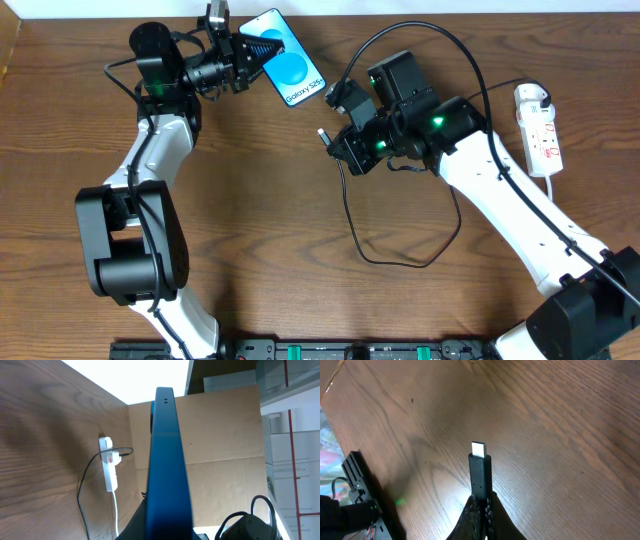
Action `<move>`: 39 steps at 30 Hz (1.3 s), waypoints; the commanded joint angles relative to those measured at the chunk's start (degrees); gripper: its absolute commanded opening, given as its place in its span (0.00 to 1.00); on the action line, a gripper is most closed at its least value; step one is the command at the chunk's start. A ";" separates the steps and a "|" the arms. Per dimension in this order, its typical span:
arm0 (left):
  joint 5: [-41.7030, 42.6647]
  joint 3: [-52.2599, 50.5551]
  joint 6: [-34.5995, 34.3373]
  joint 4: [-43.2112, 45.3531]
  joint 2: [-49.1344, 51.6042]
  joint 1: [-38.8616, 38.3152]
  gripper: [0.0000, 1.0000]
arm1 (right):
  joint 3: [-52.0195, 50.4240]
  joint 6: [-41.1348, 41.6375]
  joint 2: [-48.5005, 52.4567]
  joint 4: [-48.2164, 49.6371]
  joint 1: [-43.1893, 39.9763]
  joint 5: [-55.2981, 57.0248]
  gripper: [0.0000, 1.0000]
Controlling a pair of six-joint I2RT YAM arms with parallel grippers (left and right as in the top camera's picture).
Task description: Plug charger to phone and switch on socket
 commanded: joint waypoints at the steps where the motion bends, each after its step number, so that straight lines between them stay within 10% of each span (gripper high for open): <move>1: -0.33 0.90 1.18 0.50 -1.07 -0.20 0.07 | 0.39 0.61 -0.33 -0.20 0.28 -0.26 0.01; 39: 0.39 0.90 3.15 -3.13 -1.07 -0.74 0.07 | 0.39 8.37 -0.31 6.05 0.00 0.63 0.01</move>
